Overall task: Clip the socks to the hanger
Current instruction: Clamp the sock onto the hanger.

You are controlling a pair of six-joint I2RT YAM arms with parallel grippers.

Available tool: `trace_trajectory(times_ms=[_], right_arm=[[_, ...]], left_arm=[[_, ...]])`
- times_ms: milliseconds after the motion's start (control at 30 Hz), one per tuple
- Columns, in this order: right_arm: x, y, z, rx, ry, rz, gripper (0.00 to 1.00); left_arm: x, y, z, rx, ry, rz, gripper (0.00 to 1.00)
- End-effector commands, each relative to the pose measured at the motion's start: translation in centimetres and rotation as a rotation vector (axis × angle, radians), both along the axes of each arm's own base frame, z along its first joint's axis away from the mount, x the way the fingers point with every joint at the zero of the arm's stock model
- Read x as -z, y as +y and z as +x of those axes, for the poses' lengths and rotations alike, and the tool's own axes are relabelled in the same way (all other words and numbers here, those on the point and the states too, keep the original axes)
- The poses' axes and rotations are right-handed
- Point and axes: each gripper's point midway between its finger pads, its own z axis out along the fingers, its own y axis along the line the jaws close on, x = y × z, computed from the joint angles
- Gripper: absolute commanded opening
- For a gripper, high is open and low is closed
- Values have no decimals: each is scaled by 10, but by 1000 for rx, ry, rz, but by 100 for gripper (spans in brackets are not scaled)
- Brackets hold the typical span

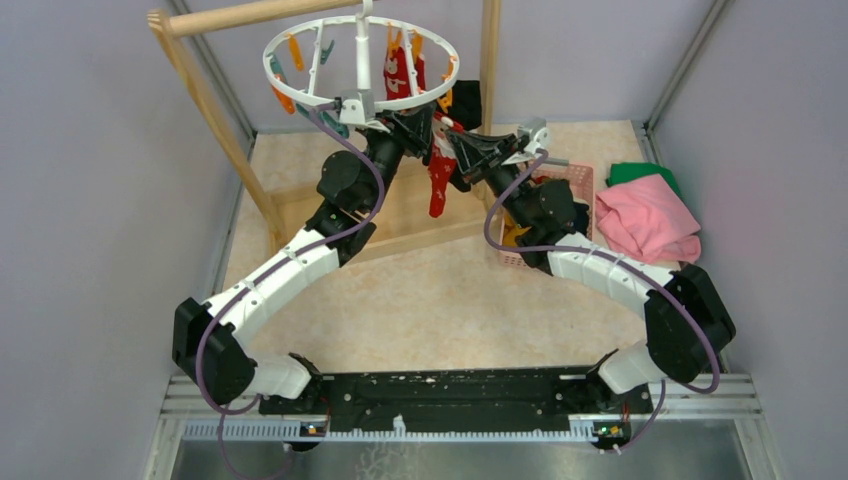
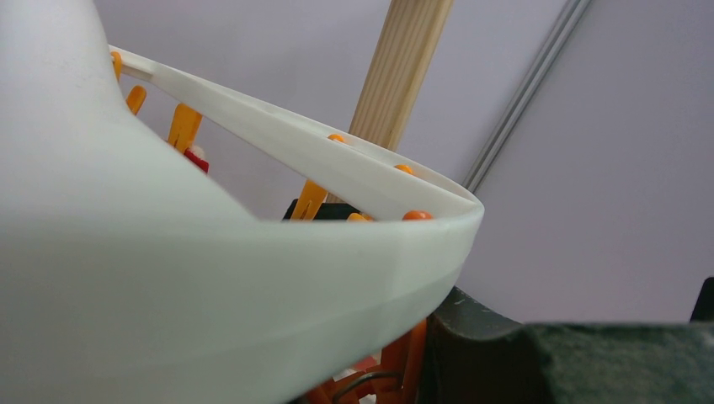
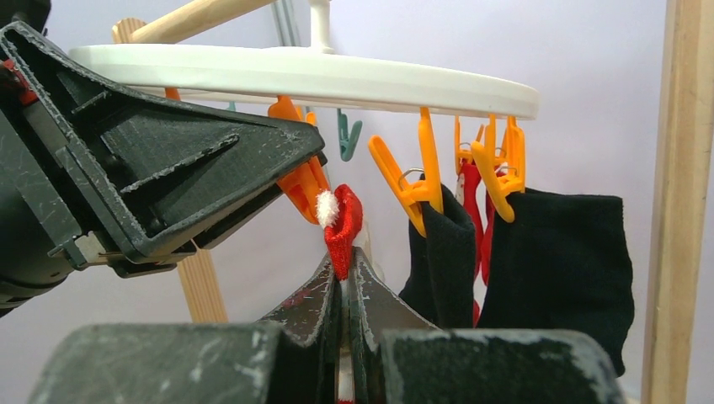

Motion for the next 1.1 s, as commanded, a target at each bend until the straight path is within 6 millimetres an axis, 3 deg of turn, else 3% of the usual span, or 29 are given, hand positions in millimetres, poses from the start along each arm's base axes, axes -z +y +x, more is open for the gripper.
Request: trace_trajectory(times_ms=[0,200,367,1067], right_arm=[[-38,1,-15,-49,-85,71,0],[-23,-6,0,35,-24,42,0],[-12,-5,-3,18,-11,32,0],[-5,-1,-4,0,9,5,0]], left_arm=[[-31,12,-13,-2,-76,-62,7],[-35,14,-16,2,-83,-69,7],[-36,14,-17,2,-85,-71,7],[-36,14,-16,4,-83,-76,7]])
